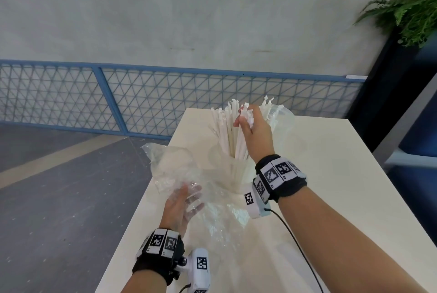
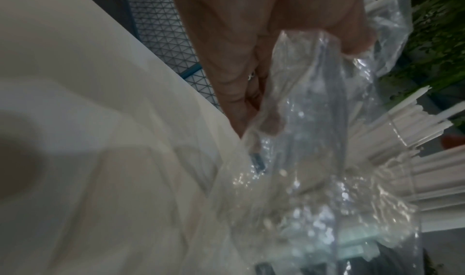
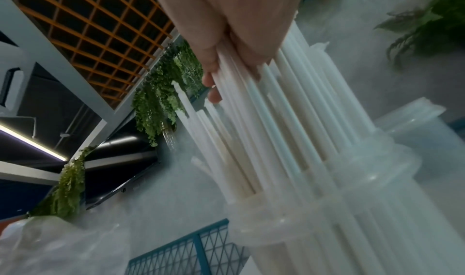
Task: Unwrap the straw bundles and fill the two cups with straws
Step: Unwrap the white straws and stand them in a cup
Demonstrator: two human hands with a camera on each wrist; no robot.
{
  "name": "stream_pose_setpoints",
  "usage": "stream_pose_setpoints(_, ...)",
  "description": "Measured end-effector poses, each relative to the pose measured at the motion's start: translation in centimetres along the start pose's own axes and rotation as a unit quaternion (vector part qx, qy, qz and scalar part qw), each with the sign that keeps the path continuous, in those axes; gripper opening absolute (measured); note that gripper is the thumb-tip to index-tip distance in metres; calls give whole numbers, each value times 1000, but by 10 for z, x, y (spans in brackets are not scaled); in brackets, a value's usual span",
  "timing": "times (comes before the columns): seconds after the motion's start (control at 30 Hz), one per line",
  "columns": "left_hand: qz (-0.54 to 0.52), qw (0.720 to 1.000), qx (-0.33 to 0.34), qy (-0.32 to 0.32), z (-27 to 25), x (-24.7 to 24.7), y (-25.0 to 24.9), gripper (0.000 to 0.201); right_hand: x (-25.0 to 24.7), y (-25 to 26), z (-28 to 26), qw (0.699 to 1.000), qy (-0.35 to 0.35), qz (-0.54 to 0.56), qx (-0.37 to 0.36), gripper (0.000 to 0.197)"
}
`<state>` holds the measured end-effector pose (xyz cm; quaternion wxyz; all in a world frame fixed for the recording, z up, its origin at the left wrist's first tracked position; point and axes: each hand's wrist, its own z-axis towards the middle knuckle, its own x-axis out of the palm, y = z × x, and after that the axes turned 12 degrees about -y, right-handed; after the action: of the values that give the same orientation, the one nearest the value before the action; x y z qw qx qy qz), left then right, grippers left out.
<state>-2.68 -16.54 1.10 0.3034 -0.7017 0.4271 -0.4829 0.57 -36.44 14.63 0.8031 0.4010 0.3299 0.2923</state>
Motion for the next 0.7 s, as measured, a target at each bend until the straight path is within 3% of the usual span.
stream_pose_setpoints(0.07,-12,1000,3,-1,0,0,0,96,-5,0,-6,1000,4,-9,-24,35)
stream_pose_setpoints(0.13,-22,1000,4,-4,1,0,-1,96,-15,-1,-20,991,-66,7,-119,49)
stream_pose_setpoints(0.2,-29,1000,3,-12,1,-1,0,98,-22,-13,-47,977,-133,7,-167,45)
stream_pose_setpoints(0.23,-31,999,1,-17,1,0,0,100,-25,-22,-62,981,-137,1,-140,40)
stream_pose_setpoints(0.27,-34,999,-1,-21,0,0,1,102,-27,-34,-77,990,-123,-7,-74,36)
stream_pose_setpoints(0.33,-46,999,-2,-25,-1,0,3,103,-26,-57,-102,989,-42,-43,131,43)
stream_pose_setpoints(0.43,-43,999,-16,-20,-5,3,7,106,-23,-79,-127,906,124,23,405,64)
stream_pose_setpoints(0.5,-26,999,-17,-34,-8,5,10,109,-20,-84,-133,860,151,130,470,46)
stream_pose_setpoints(0.53,-8,998,-5,-69,-8,4,12,111,-19,-84,-133,857,143,153,470,34)
stream_pose_setpoints(0.57,28,990,26,-136,-7,2,14,112,-18,-84,-132,864,133,154,461,24)
stream_pose_setpoints(0.63,160,932,162,-283,-6,-7,14,117,-17,-85,-129,881,132,122,438,16)
stream_pose_setpoints(0.7,308,848,305,-305,-5,-19,9,113,-17,-89,-127,885,153,98,428,16)
